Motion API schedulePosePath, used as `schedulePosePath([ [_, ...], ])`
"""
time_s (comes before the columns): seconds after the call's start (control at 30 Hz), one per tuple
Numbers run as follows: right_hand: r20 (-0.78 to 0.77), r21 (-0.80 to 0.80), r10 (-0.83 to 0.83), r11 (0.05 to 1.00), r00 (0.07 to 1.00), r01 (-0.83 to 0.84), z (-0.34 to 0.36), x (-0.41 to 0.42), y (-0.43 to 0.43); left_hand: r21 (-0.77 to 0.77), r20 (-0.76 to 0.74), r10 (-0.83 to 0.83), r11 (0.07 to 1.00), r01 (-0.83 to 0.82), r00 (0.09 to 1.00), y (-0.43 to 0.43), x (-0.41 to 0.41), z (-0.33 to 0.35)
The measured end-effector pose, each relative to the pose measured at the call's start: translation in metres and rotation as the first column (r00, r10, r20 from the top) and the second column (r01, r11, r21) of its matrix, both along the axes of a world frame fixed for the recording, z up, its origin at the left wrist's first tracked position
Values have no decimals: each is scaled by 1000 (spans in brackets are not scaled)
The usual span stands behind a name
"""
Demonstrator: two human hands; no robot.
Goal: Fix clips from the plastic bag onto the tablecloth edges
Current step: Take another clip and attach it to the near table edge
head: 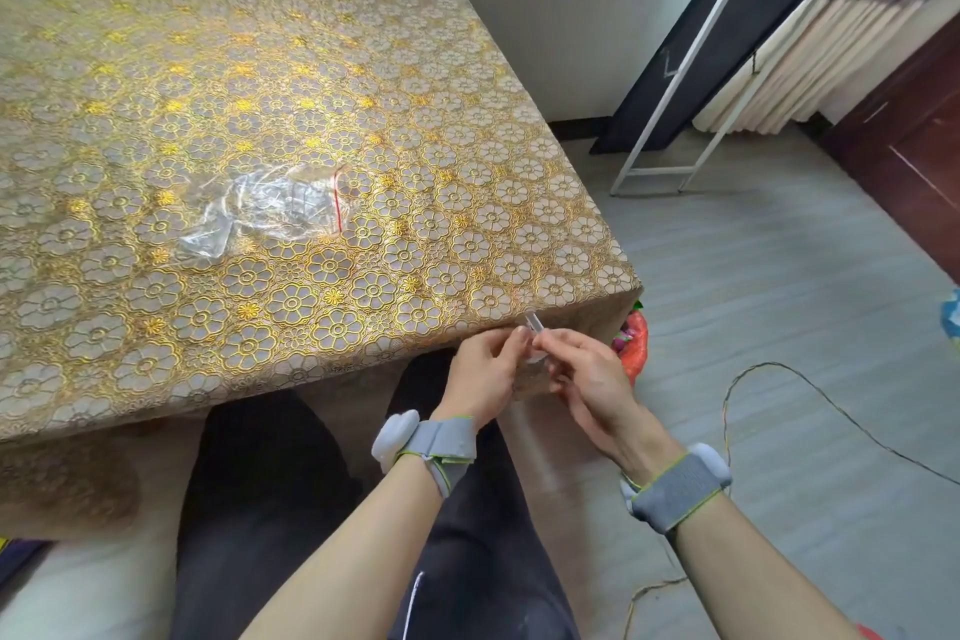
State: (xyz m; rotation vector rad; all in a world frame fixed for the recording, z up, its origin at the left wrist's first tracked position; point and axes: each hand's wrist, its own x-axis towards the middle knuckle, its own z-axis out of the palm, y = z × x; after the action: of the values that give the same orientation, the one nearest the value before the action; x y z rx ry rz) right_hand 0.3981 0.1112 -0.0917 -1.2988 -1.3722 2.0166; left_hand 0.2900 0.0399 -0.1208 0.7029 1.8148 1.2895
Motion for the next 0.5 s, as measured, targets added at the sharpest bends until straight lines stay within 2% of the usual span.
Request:
schedulePosePath([
  [0.13,207,273,112,947,972,-168,16,-5,9,45,83,90,995,-94,992,4,11,-2],
  [0.23,298,371,164,888,940,-273,23,-6,15,69,136,106,991,-116,985,4,13,-3],
  [0.37,360,299,177,908,916,-293,30,-12,21,34,183,174,982,-183,968,8,21,1],
  [0.5,392,236,169,932,904,-276,40,-21,25,-39,135,203,979,-199,970,13,23,6],
])
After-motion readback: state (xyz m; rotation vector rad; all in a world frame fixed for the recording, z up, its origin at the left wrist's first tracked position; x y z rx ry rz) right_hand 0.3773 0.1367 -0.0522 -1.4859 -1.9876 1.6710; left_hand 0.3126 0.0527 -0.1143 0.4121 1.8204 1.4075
